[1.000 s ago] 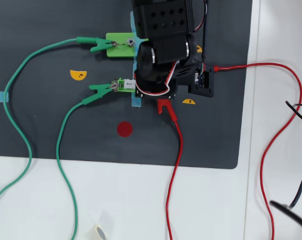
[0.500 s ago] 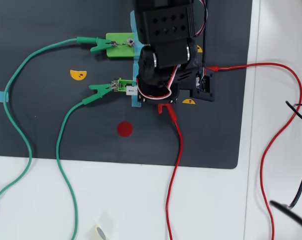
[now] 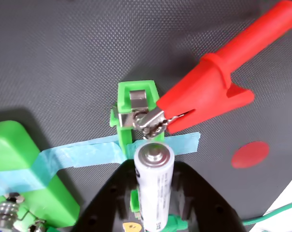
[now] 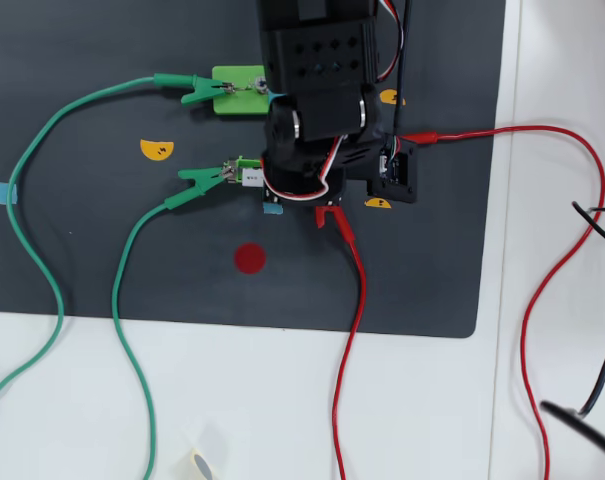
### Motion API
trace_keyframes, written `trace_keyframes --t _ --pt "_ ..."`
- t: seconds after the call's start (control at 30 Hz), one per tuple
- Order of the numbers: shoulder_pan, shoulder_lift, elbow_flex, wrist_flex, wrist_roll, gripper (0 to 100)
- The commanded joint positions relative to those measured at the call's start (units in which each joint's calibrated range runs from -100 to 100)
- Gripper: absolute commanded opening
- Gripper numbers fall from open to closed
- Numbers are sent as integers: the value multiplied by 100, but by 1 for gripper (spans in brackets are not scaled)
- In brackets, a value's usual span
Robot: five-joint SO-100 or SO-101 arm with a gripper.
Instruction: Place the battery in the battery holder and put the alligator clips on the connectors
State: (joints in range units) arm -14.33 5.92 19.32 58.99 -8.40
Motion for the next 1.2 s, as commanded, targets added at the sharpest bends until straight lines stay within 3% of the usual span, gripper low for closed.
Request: trace_keyframes --t 0.0,0.6,0.9,1.17 --pt "75 -26 278 -50 19 1" --pt "-591 -103 278 -67 124 1" --pt "-56 -95 269 -67 139 1" --pt "-137 -95 278 -67 139 1"
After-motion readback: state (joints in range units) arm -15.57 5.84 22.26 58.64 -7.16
